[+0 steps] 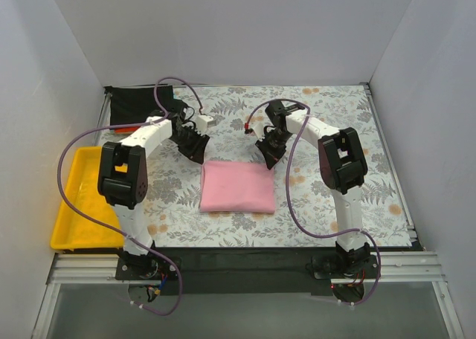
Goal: Fold and stack the t-shirts
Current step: Fold the tshirt
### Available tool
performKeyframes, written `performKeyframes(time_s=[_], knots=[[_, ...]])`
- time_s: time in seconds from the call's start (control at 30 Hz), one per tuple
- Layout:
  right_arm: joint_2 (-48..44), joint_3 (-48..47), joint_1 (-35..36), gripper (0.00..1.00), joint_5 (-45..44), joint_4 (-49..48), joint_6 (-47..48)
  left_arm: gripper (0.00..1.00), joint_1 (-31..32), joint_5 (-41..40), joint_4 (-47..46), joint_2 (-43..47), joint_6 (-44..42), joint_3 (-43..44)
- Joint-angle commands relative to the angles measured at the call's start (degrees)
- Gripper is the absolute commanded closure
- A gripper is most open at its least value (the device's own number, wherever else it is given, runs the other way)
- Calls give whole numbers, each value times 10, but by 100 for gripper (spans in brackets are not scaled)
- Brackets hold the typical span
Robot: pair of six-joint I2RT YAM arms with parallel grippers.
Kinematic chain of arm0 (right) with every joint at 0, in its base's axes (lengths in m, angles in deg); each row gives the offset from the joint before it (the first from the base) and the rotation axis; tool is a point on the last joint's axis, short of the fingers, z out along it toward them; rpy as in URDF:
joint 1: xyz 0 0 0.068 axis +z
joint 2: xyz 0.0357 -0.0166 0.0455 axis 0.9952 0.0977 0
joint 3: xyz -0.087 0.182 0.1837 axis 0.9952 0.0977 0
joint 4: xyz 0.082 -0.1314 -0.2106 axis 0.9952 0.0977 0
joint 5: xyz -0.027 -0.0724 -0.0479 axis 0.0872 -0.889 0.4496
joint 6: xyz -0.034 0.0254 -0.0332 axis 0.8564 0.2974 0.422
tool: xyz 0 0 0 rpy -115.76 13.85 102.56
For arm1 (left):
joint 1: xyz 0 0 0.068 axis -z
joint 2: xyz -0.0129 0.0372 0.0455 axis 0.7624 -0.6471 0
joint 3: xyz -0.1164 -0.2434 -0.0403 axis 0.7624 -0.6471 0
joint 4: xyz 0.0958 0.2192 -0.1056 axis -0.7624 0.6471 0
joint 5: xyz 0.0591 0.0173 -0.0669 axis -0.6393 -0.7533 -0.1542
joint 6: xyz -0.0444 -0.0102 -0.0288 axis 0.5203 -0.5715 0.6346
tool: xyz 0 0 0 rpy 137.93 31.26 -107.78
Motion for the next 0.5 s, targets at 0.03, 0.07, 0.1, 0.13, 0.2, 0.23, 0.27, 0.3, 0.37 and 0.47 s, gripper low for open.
performKeyframes(time_s=[0.03,0.07,0.1,0.13,0.2,0.23,0.27,0.3,0.37,0.47], knots=[[-9,-5,-2,99,-12,-3,-7,60,-8,30,-10,97,95,-8],[-10,-4,-2,99,-11,-2,-7,58,-9,37,-15,107,111,-21],[-10,-5,-2,99,-11,-2,-8,55,-9,58,-15,121,131,-27],[-12,-5,-2,99,-9,-3,-8,54,-8,71,-10,124,157,-34],[-15,-6,-2,99,-8,-3,-9,52,-8,84,-9,122,192,-49],[-14,-6,-2,99,-8,-3,-9,52,-8,92,-8,118,216,-52],[-14,-7,-2,99,-7,-3,-9,52,-8,92,-4,113,226,-55],[-14,-7,-2,99,-7,-2,-9,52,-8,92,-6,106,234,-61],[-12,-8,-2,99,-6,-3,-9,53,-8,91,-7,97,257,-63],[-12,-8,-2,99,-5,-2,-9,55,-8,77,-1,81,282,-58]])
